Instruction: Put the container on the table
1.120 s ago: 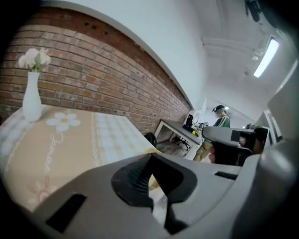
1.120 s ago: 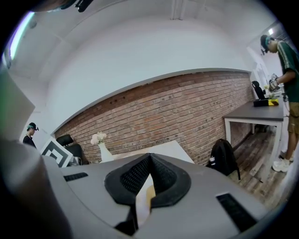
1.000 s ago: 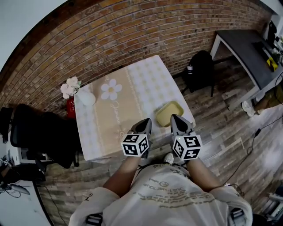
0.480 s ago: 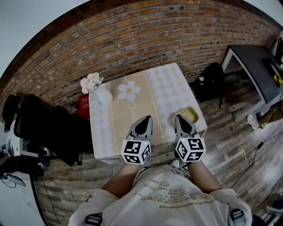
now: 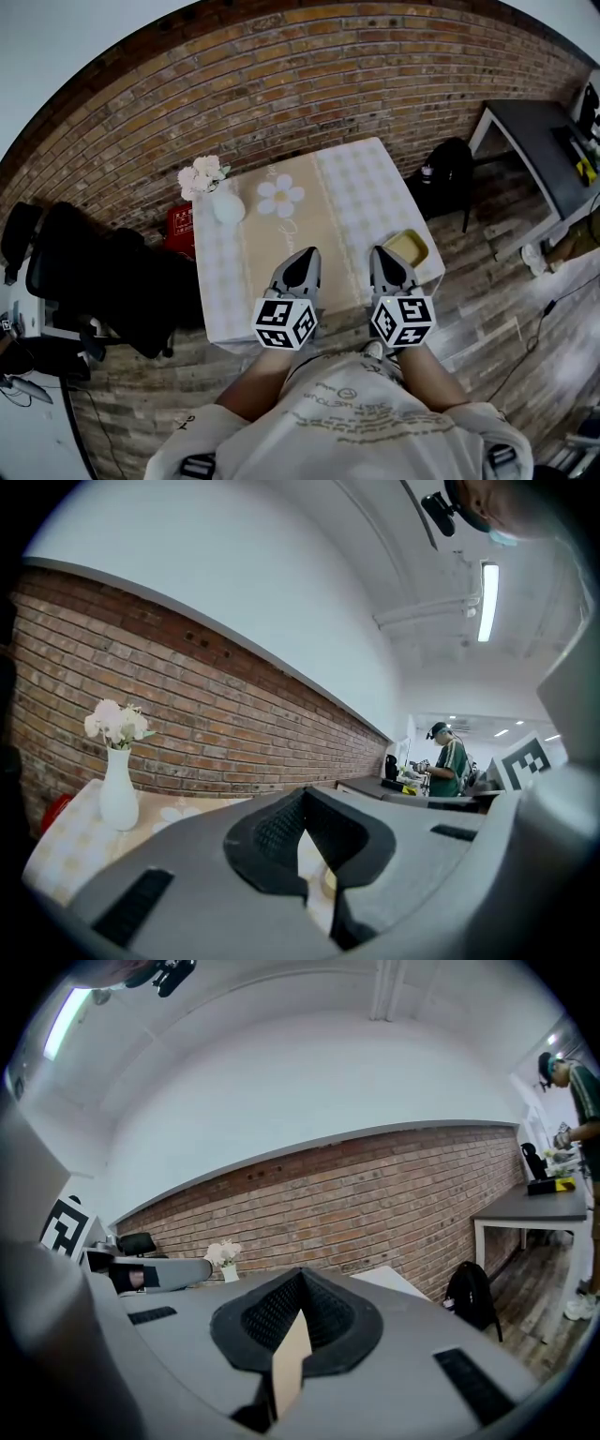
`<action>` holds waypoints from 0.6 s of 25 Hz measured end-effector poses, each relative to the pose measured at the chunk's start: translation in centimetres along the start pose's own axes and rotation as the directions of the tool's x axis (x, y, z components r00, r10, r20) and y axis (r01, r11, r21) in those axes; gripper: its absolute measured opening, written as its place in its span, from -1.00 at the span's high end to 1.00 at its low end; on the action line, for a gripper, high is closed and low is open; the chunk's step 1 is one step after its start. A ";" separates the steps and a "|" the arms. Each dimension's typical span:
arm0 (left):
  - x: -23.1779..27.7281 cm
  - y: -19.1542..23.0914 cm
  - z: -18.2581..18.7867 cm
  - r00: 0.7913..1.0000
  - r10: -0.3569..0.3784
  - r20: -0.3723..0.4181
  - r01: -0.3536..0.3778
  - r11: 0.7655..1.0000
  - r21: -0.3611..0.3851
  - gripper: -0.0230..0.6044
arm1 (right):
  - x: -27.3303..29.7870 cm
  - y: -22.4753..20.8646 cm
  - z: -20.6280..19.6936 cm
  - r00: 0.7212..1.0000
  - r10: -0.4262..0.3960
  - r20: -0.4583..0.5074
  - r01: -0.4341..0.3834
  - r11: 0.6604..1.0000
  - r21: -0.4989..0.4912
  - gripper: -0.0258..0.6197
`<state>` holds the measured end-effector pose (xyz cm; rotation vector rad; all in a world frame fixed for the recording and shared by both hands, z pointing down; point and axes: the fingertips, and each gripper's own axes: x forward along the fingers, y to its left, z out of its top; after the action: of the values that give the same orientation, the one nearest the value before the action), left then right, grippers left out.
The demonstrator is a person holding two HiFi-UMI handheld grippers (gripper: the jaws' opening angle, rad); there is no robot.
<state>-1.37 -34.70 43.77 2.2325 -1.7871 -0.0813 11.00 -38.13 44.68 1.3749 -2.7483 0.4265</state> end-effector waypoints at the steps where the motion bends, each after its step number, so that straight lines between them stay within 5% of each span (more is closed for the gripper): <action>1: 0.0 0.1 0.0 1.000 -0.002 0.000 0.002 1.000 0.000 0.91 | 0.1 0.1 -0.1 1.000 -0.003 -0.003 0.003 1.000 0.000 0.92; 15: -1.3 1.1 1.0 0.999 -0.045 0.004 0.045 0.999 -0.014 0.91 | 0.4 2.3 -0.8 1.000 -0.010 -0.006 0.010 1.000 -0.006 0.92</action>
<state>-2.93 -33.82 42.93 2.2650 -1.7329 -0.1068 8.82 -36.92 44.96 1.3823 -2.7345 0.4206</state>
